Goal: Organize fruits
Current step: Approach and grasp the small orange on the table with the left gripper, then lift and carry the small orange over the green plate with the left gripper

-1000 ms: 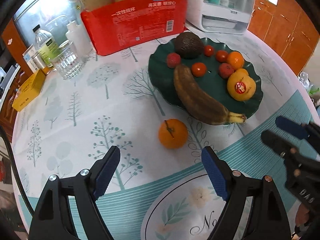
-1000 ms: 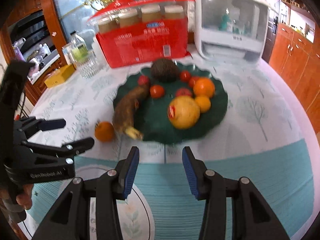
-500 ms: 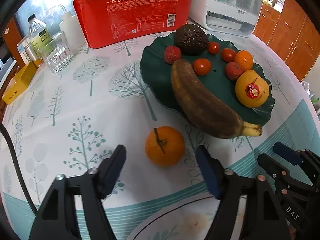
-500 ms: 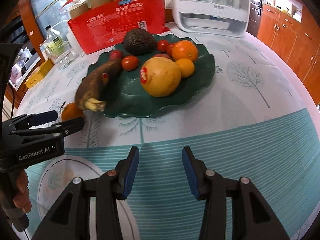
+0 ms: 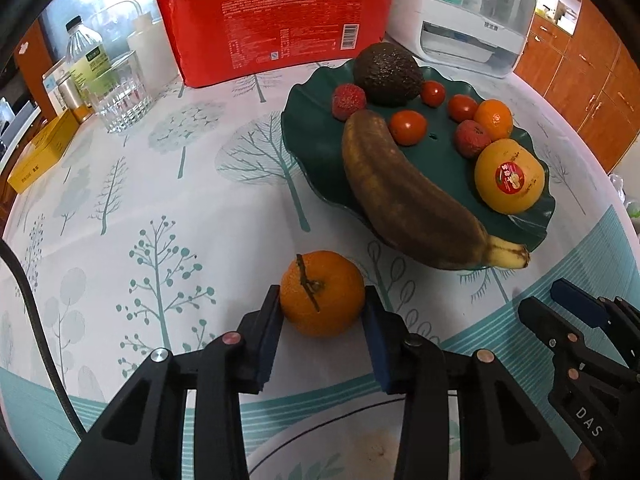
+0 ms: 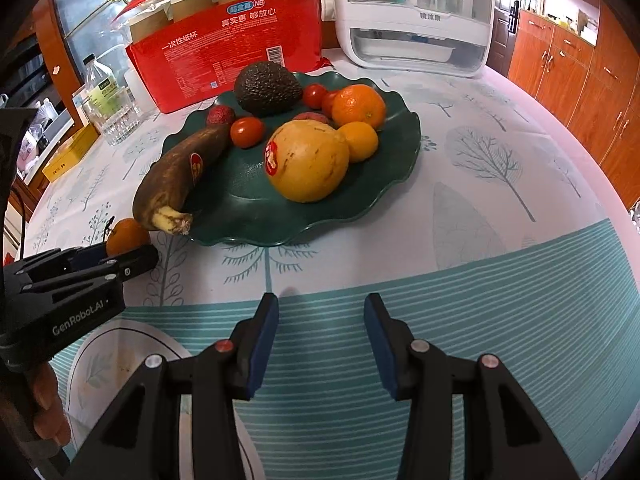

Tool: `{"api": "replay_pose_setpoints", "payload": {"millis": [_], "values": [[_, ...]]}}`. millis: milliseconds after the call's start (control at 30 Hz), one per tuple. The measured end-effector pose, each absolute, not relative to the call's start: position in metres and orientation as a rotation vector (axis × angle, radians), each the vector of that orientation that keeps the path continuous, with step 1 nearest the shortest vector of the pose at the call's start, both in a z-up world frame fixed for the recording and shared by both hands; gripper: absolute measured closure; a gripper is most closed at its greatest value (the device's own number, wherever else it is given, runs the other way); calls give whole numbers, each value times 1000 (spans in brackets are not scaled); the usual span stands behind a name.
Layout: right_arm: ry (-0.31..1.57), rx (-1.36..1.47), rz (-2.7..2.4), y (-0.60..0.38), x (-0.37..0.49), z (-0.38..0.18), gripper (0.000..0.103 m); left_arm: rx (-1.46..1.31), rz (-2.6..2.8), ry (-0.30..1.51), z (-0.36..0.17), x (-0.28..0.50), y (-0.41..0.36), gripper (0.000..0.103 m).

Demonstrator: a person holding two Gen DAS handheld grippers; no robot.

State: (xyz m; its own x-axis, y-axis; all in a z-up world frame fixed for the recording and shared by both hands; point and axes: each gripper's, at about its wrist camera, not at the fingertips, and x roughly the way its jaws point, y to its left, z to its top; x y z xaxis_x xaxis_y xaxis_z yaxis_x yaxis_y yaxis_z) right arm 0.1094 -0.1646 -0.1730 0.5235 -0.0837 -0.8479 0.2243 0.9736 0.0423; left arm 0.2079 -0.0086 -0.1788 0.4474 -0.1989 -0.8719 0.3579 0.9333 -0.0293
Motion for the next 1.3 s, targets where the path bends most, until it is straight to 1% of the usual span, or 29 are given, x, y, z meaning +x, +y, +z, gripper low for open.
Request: {"api": "replay_pose_setpoints", "payload": {"millis": [367,600,733,1000,1100,1233,1300], "values": [[986,158,-179,-164,107,-162,58,90,-328,1129,-165,185,2,66],[973,157,-142,-166,103,-135,58,59,-345,1118,-124,169,-1,66],[955,137,-112,-172,108,-105,58,90,-359,1080,-87,166,-11,66],[859,-5,-76,-181,140,-7,58,130,-384,953,1,191,-35,66],[841,-49,-77,-182,153,22,58,150,-401,904,29,200,-48,66],[845,-36,-69,-188,175,39,58,181,-400,867,48,217,-69,66],[853,-21,-83,-196,188,40,58,178,-401,883,47,228,-77,66]]}}
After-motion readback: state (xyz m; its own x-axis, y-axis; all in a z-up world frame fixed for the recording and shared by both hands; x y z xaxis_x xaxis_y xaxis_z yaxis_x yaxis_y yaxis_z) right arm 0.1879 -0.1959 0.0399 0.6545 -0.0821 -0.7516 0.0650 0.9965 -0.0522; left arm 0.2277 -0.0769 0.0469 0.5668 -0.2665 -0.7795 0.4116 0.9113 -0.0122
